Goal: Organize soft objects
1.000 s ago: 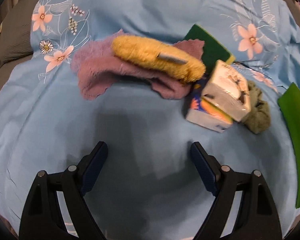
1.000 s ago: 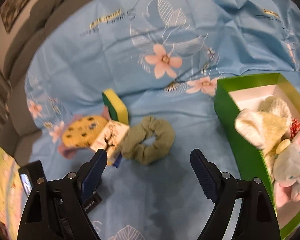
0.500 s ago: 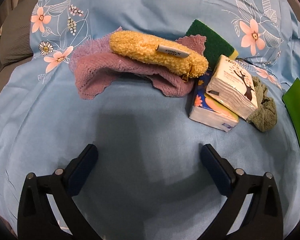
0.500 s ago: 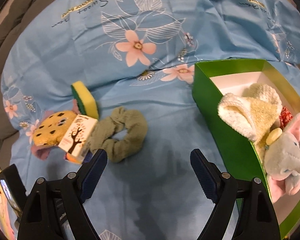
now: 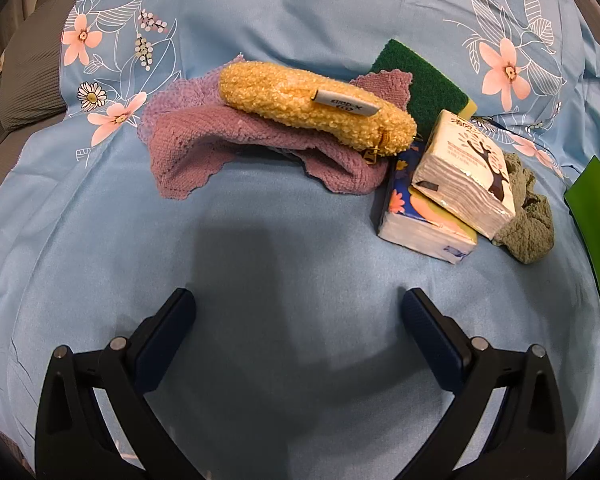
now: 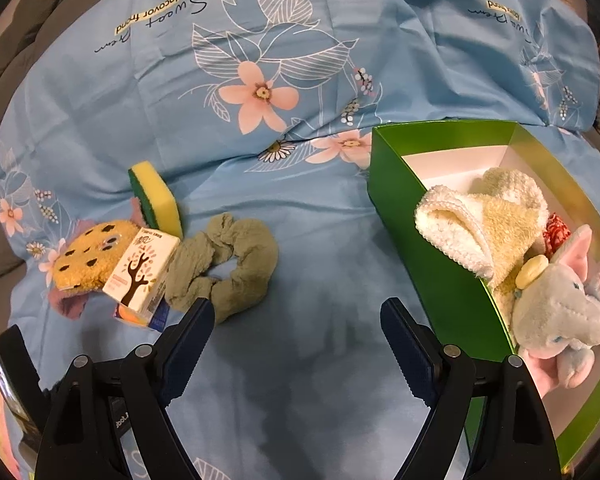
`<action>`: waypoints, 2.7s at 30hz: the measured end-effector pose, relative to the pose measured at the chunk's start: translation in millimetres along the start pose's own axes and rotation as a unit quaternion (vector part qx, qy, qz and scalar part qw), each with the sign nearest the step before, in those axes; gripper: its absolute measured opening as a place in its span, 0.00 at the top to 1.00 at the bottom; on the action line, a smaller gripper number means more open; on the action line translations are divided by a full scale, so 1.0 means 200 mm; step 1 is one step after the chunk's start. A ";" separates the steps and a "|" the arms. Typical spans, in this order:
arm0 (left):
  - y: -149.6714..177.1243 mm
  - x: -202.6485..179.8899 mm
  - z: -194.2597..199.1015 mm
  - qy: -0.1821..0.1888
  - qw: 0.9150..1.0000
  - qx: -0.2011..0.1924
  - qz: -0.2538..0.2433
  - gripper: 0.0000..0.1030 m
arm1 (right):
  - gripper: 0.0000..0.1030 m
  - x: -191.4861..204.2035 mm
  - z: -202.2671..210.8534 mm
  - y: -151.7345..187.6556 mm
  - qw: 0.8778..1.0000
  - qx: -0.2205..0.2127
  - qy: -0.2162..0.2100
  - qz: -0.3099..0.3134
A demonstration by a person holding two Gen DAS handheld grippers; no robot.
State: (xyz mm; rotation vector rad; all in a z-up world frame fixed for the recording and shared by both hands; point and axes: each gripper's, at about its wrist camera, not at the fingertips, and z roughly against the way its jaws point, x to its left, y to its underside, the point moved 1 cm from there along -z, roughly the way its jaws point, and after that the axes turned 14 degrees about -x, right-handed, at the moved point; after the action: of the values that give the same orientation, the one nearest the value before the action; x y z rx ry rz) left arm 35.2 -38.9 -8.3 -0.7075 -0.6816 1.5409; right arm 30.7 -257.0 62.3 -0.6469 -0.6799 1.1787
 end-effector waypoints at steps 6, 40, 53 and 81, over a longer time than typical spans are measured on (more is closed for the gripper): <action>0.00 0.00 0.00 0.000 1.000 0.000 0.000 0.01 | 0.16 -0.01 0.00 0.00 1.000 0.000 0.002 -0.002; 0.00 0.00 0.00 -0.001 1.000 -0.001 0.000 0.01 | 0.16 0.00 0.01 0.01 1.000 -0.001 0.002 0.002; 0.00 0.00 0.00 -0.001 1.000 -0.001 0.001 0.01 | 0.16 0.00 -0.01 0.02 1.000 0.000 -0.006 -0.008; -0.02 0.15 0.12 0.007 0.999 0.035 0.032 0.01 | 0.29 0.47 -0.46 -0.04 0.975 0.118 -0.174 -0.071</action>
State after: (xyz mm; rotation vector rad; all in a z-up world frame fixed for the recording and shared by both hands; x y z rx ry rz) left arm 17.4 -9.6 9.4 -0.6933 -0.5972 1.6099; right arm 128.8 -177.0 23.1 -0.1877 -0.8496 1.2284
